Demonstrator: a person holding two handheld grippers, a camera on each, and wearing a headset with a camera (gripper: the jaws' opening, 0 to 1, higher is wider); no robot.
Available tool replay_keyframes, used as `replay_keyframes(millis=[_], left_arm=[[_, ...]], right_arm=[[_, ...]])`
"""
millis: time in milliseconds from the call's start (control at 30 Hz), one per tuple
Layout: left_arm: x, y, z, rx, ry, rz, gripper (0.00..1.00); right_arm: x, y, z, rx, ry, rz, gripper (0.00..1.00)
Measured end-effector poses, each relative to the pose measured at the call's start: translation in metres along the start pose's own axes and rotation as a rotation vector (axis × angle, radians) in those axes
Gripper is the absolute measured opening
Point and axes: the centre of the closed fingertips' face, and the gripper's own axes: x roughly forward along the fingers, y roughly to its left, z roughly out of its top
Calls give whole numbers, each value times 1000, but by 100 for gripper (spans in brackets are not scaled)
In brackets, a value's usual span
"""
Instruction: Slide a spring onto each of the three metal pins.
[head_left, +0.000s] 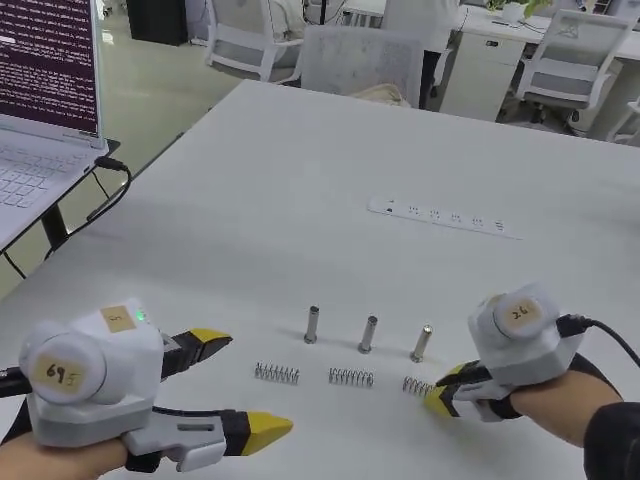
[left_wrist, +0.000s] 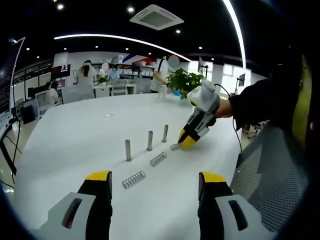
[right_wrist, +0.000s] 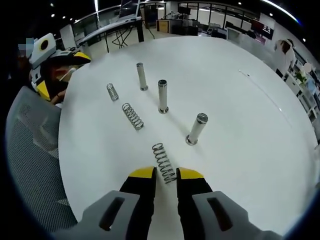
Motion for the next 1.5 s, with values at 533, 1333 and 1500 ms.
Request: replay_keyframes(millis=[533, 1333, 1500], left_arm=[[0, -3, 1, 6, -1, -5, 65], [12, -28, 10, 118, 39, -127, 49], [24, -34, 17, 161, 58, -173, 48]], right_arm=[[-2, 1, -5, -110, 17, -14, 9], [-33, 48, 17, -172, -36, 98, 8], [-39, 55, 26, -199, -41, 115, 8]])
